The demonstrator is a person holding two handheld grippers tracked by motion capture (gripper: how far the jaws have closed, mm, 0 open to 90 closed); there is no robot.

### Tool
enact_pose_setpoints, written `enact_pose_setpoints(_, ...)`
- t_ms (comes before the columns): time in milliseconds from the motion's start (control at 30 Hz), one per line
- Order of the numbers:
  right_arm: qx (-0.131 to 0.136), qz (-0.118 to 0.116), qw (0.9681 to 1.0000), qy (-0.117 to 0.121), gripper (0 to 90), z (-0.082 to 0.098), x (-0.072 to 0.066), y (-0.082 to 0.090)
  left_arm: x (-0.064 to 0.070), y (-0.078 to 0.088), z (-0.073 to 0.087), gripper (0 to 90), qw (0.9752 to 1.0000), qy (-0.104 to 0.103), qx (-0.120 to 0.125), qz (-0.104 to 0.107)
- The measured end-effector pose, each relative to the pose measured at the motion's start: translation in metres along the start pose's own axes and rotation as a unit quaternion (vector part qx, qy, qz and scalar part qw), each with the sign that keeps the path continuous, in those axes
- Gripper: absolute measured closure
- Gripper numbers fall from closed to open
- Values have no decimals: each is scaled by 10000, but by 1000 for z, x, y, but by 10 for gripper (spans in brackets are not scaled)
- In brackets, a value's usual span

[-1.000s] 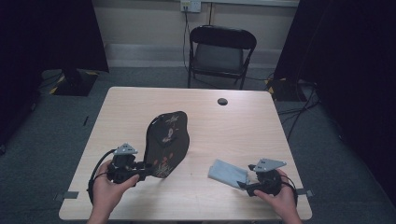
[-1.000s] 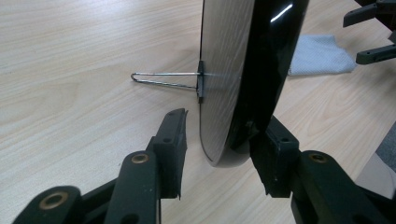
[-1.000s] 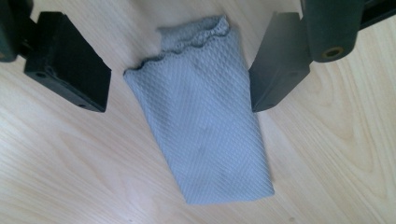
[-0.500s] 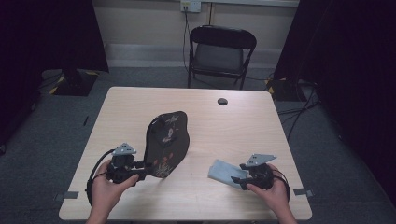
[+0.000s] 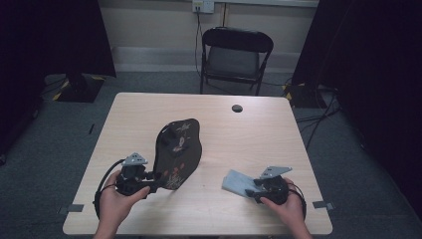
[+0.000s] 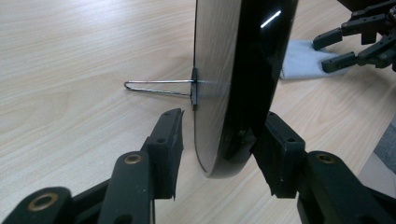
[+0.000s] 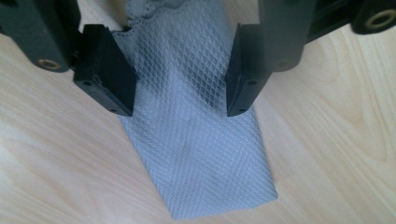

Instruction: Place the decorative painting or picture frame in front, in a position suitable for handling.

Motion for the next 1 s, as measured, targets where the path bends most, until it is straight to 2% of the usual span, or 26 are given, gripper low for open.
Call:
enact_pose_setpoints(167, 9, 68, 9998, -176, 567, 0, 1, 0, 1, -2, -2, 514, 10000, -57, 17, -14)
enact_pose_setpoints(200, 8, 81, 9996, -260, 612, -1, 1, 1, 2, -4, -2, 509, 10000, -45, 30, -8)
enact_pose_setpoints(233, 8, 81, 9996, -260, 612, -1, 1, 1, 2, -4, -2, 506, 10000, -45, 30, -8)
enact_pose_setpoints(267, 24, 56, 9993, -371, 669, 0, 1, 1, 2, -4, -2, 503, 10000, -45, 20, -7)
enact_pose_setpoints(367, 22, 25, 9991, -428, 708, 0, 0, 1, 1, -6, -1, 500, 10000, -45, 4, -24)
enact_pose_setpoints(433, -7, -63, 9983, -571, 777, 0, -1, 1, 0, -6, 1, 499, 10000, -74, -10, -61)
enact_pose_setpoints(600, -130, -38, 9981, -605, 808, -4, -3, 1, -2, -4, 2, 500, 10000, -19, 19, -69)
enact_pose_setpoints(667, -196, 80, 9982, -560, 813, -6, -6, 1, -2, -3, 1, 504, 9999, 3, 61, -81)
enact_pose_setpoints(833, -163, 125, 9972, -721, 817, -5, -7, 1, -2, -3, 1, 515, 10000, -7, 2, -75)
enact_pose_setpoints(1000, -204, 113, 9972, -706, 821, -9, -11, 1, 0, -8, 2, 549, 9999, -5, -27, -131)
Point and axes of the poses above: each handheld gripper's, and its own axes: y roughly backward along the jaws, z roughly out of its underside, x roughly to its right, the point moved 2 cm from there along -y, roughly forward along the jaws, and after that the axes turned 2 degrees about -y, right-handed, at the moved point
